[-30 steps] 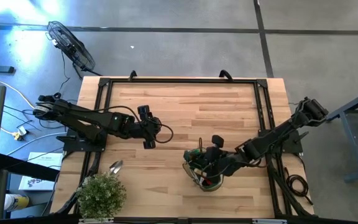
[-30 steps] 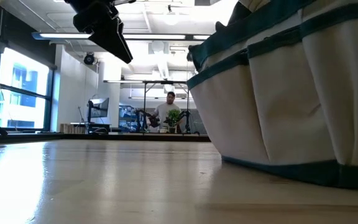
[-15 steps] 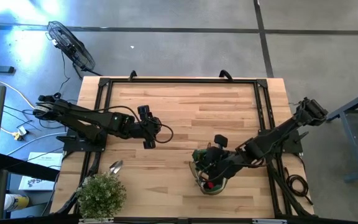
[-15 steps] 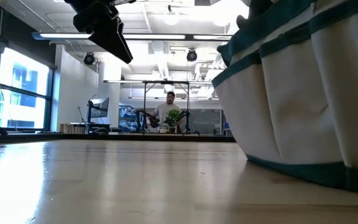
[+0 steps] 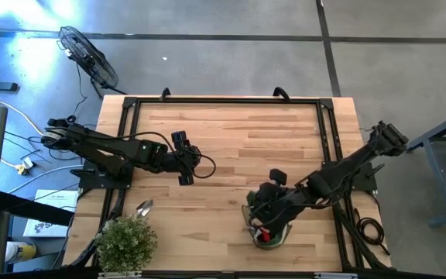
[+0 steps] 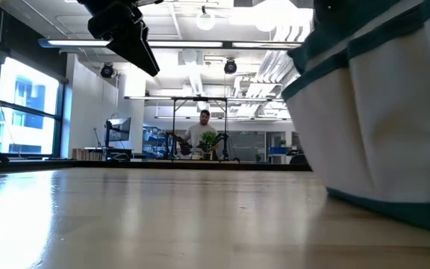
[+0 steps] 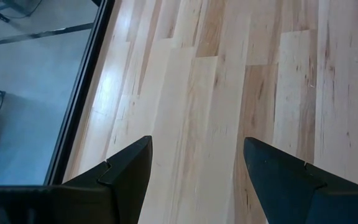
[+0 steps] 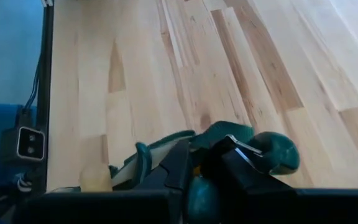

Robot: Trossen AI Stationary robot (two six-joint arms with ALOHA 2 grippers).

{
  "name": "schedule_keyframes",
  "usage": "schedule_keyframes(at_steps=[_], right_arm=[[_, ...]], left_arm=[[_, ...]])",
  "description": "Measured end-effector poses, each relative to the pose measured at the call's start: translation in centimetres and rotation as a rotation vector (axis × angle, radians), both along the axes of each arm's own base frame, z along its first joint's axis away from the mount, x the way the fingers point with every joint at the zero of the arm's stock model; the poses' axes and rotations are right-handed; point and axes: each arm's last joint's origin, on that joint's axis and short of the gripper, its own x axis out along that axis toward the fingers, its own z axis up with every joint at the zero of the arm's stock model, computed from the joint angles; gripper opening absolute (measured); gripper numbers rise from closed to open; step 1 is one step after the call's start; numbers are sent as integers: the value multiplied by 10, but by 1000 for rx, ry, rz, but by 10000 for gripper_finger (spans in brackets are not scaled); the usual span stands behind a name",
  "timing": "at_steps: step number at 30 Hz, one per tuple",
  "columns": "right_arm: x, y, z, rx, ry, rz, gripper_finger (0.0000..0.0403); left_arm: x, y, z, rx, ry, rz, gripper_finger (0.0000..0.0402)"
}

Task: Pick & Place Garden tools in Gardening bag
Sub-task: Put the green shear scissors into the green gardening bag

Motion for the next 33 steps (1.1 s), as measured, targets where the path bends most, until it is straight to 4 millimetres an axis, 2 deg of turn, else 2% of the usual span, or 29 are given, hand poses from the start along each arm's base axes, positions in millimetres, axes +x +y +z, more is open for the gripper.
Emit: schedule_keyframes(at_steps=[6, 10, 23, 33], right_arm=[[-5, -2, 17, 32, 65, -31, 34], [-6, -1, 18, 76, 84, -24, 34], [6, 5, -3, 133, 193, -40, 33], [5, 6, -14, 81, 261, -20, 30]], left_arm=[[0, 0, 0, 1, 0, 1, 246], [0, 0, 0, 2, 0, 1, 246], [0, 0, 0, -1, -2, 3, 246], [0, 0, 0, -26, -4, 0, 246]])
